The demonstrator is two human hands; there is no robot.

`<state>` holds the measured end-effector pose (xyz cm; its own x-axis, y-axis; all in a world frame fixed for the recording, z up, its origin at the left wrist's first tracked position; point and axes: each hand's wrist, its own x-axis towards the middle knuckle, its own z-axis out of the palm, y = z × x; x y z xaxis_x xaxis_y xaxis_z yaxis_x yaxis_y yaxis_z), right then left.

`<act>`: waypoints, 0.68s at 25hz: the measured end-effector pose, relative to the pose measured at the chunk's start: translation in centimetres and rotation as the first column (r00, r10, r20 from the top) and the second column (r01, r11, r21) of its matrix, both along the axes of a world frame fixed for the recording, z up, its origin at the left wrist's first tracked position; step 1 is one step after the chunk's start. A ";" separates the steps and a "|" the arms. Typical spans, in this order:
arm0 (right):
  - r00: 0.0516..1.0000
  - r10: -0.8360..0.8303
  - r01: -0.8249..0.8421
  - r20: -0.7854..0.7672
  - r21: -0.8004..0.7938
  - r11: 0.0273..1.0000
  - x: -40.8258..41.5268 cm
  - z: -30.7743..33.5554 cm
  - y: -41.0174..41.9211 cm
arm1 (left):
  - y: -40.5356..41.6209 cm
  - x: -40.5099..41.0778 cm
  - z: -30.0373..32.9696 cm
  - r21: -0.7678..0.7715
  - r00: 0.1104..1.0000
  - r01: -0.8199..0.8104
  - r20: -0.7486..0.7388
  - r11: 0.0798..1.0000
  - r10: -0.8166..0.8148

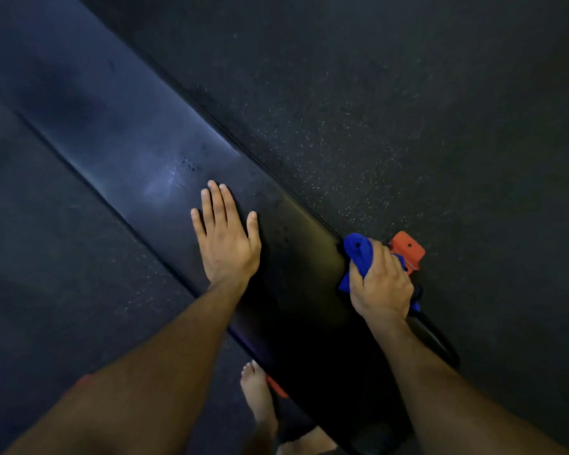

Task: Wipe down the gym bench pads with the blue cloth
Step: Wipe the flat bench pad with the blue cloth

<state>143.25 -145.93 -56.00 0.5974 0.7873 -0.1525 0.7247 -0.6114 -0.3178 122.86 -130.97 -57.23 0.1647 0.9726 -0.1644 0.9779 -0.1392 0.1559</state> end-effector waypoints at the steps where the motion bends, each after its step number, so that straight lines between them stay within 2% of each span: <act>1: 1.000 -0.002 0.002 -0.008 0.005 1.000 0.0 -0.1 0.0 | 0.1 -0.2 -0.3 0.031 1.000 0.006 -0.008 0.999 -0.006; 6: 0.993 0.034 -0.049 -0.115 -0.125 0.991 0.6 1.1 0.4 | 0.0 0.1 0.0 0.054 1.000 0.010 -0.029 0.998 -0.009; 10: 0.907 0.181 -0.277 -0.381 -0.214 0.937 3.5 0.9 4.1 | 0.2 0.0 0.0 0.068 0.999 -0.011 -0.040 0.998 0.013; 13: 0.773 0.268 -0.356 -0.575 -0.044 0.933 2.1 -0.9 11.9 | 0.0 0.1 -1.0 0.123 0.998 -0.014 -0.058 0.992 0.021; 15: 0.704 0.302 -0.342 -0.642 0.065 0.937 0.1 -2.1 17.6 | 0.1 0.1 -1.3 0.146 0.997 -0.012 -0.072 0.989 0.023; 17: 0.650 0.316 -0.340 -0.691 0.107 0.934 -1.4 -2.7 22.1 | -0.1 0.0 -1.2 0.149 0.997 -0.008 -0.074 0.989 0.019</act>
<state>141.85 -123.79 -58.70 0.0167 0.8991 -0.4375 0.4630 -0.3948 -0.7936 122.87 -131.08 -58.44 0.1438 0.9892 -0.0293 0.9880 -0.1419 0.0605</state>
